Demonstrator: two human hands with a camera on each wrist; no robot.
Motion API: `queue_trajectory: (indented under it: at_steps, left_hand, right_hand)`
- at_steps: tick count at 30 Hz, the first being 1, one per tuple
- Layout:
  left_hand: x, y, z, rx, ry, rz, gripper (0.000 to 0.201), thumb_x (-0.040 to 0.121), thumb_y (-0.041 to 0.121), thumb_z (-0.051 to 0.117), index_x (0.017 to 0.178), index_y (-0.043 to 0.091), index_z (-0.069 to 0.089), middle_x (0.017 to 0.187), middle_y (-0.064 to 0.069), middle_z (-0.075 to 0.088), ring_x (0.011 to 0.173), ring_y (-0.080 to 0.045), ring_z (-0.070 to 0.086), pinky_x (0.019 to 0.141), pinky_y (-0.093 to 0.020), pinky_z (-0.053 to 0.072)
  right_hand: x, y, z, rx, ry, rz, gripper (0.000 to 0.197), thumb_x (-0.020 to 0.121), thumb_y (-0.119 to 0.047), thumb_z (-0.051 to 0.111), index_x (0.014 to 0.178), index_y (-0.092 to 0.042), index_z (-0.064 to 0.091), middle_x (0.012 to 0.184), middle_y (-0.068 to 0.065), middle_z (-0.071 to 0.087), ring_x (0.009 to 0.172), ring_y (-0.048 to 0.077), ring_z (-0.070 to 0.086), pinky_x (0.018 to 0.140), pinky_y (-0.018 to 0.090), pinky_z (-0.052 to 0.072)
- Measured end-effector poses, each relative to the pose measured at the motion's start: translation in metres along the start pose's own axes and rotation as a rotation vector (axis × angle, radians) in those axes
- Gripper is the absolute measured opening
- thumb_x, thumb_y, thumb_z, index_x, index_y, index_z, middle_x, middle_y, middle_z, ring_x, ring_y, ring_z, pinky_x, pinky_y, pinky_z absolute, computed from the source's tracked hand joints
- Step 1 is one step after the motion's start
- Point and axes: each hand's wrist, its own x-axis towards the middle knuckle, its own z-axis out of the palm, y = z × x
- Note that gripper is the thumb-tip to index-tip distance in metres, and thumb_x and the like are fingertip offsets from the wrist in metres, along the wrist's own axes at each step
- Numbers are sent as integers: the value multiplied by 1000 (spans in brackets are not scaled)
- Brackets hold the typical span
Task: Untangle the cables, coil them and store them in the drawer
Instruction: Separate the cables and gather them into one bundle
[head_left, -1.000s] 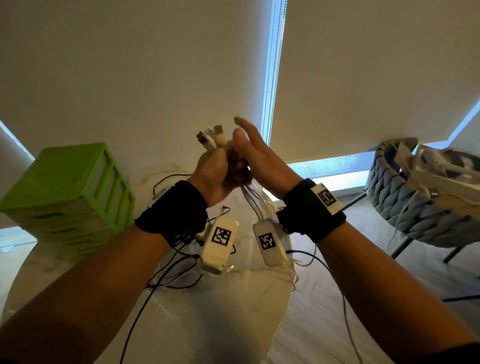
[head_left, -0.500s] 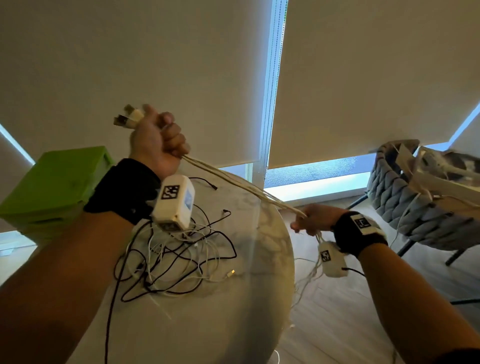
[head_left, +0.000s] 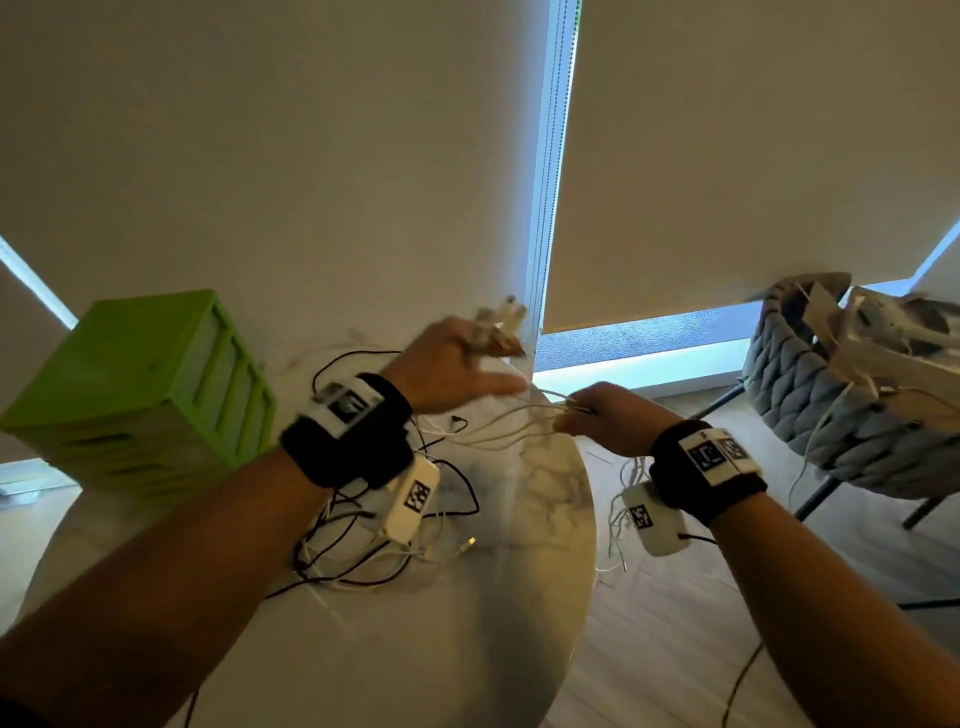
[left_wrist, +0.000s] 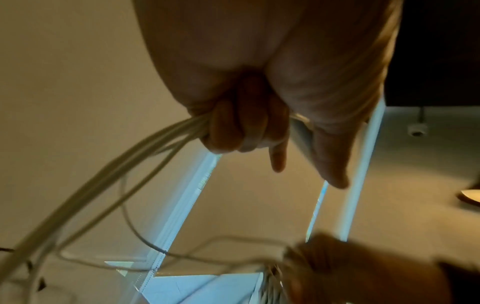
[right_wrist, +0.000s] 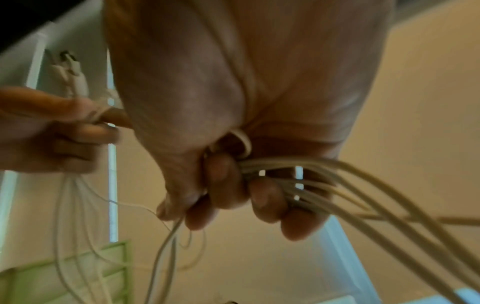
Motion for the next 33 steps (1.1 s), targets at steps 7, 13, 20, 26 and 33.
queue_trajectory:
  at_steps: [7, 13, 20, 26, 33]
  left_hand:
    - [8, 8, 38, 442, -169, -3, 30, 74, 41, 76, 94, 19, 66, 92, -2, 69, 86, -24, 62, 70, -32, 46]
    - [7, 2, 29, 218, -233, -34, 17, 85, 20, 64, 71, 13, 70, 75, -4, 67, 76, -22, 61, 70, -32, 45]
    - [-4, 0, 11, -192, -322, -187, 31, 90, -4, 42, 70, 12, 59, 60, 3, 60, 49, -3, 45, 43, -14, 32]
    - [-2, -16, 4, -343, -166, -214, 30, 101, 10, 38, 82, 10, 61, 48, 9, 35, 43, -5, 29, 43, -19, 25]
    - [-1, -19, 0, -323, -52, -218, 34, 102, 23, 41, 75, 16, 61, 48, 12, 34, 50, -8, 27, 46, -20, 23]
  right_hand:
    - [-7, -41, -22, 133, 30, -129, 35, 92, -11, 57, 60, -25, 55, 52, -15, 54, 53, -2, 47, 58, 15, 34]
    - [-14, -36, -29, 556, 17, -96, 59, 88, -53, 55, 82, 5, 66, 63, 12, 45, 61, 22, 36, 60, 31, 31]
    - [-11, -21, -24, 1072, -31, 11, 49, 101, -32, 33, 99, 3, 66, 81, 18, 67, 62, 21, 52, 60, 28, 38]
    - [-14, -6, -19, 909, 54, -46, 19, 87, -5, 59, 83, -12, 76, 75, 12, 64, 61, 16, 49, 54, 22, 38]
    - [-11, -14, -12, 826, 234, -32, 6, 81, -6, 71, 84, -10, 68, 70, 20, 58, 47, 13, 36, 47, 22, 30]
